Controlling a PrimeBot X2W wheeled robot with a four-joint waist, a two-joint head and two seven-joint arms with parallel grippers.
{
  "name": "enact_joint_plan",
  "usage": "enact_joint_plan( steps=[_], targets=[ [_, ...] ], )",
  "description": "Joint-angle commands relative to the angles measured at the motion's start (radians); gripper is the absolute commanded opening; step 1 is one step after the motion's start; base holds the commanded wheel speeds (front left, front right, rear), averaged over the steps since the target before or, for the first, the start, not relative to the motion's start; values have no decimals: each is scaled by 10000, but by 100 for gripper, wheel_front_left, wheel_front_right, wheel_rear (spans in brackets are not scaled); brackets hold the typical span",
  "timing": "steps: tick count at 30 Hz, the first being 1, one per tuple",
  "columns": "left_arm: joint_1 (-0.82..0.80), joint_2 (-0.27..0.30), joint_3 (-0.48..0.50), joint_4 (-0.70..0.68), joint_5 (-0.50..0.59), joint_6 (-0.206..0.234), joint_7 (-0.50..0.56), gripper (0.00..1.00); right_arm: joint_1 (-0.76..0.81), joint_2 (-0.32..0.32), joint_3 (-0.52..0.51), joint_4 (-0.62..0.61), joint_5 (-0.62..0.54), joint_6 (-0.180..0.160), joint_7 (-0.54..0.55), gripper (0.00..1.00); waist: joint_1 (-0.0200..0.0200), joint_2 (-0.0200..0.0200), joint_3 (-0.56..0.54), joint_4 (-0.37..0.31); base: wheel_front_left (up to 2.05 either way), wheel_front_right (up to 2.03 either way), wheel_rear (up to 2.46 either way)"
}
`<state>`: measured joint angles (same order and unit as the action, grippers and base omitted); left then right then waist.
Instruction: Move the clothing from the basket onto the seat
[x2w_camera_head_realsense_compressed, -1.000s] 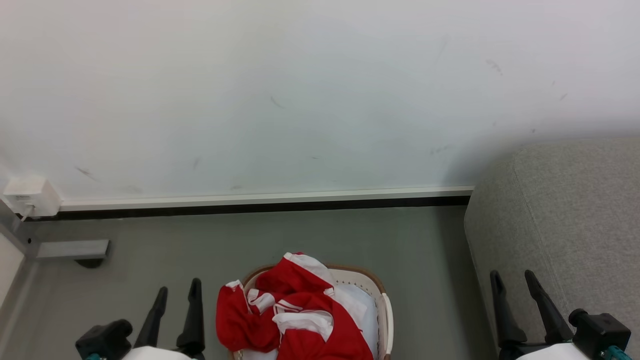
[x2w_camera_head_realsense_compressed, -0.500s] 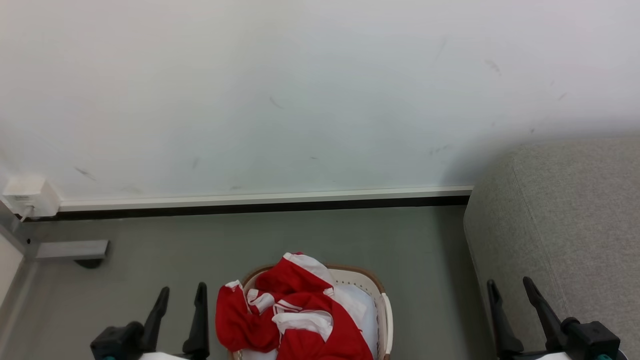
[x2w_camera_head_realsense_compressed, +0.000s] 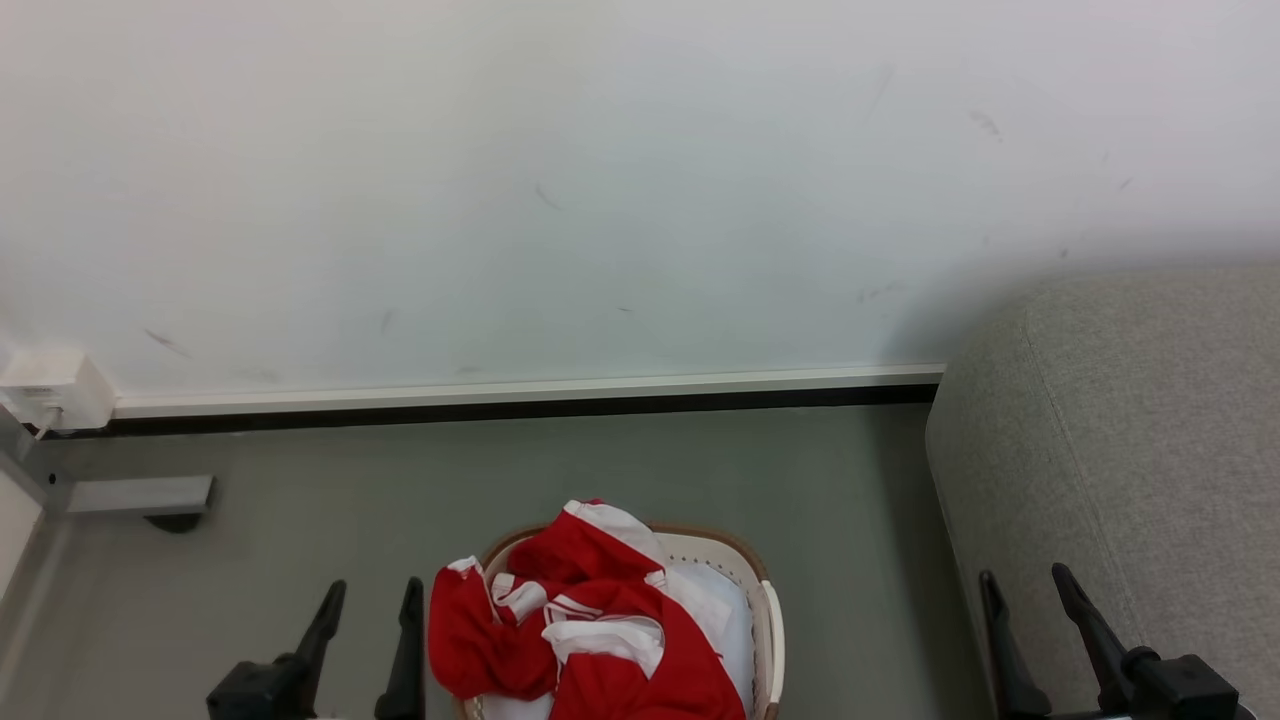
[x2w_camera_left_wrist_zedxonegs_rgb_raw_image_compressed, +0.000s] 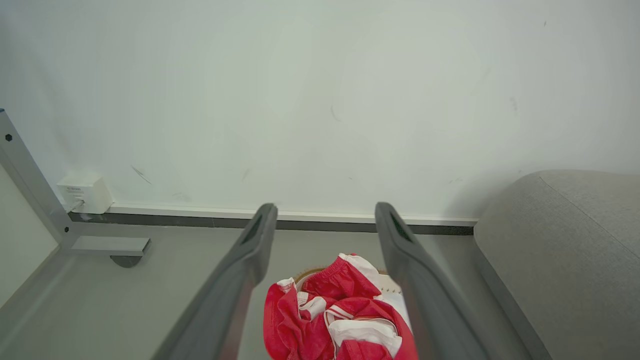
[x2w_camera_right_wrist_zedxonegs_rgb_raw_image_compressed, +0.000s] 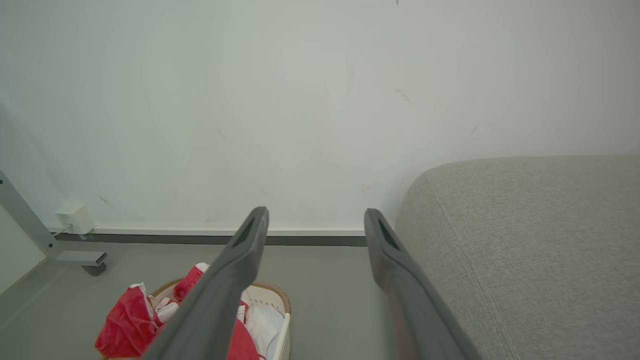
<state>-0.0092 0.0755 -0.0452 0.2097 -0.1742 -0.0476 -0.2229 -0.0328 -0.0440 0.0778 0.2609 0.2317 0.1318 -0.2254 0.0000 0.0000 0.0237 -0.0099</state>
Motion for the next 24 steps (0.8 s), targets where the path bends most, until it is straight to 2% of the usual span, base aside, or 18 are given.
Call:
enact_joint_plan(
  steps=[1, 12, 18, 24],
  targets=[
    [108, 92, -6, 9, 352, -27, -140, 100, 136, -87, -46, 28, -195, -18, -102, 100, 0, 0, 19, -15, 0, 0, 0],
    [-268, -46, -266, 350, 1007, -324, -330, 100, -261, -91, -289, -152, -766, -20, -309, 100, 0, 0, 583, -302, 0, 0, 0],
    [-1832, -118, -1081, 1324, 1502, -638, -419, 100, -1232, -85, -278, -659, -1263, -21, -407, 100, 0, 0, 2568, -821, 0, 0, 0],
    [-3837, -6, -1956, 3098, 1832, -761, -418, 100, -2282, -74, -167, -1299, -1310, -21, -393, 100, 0, 0, 4600, -1228, 0, 0, 0]
  ],
)
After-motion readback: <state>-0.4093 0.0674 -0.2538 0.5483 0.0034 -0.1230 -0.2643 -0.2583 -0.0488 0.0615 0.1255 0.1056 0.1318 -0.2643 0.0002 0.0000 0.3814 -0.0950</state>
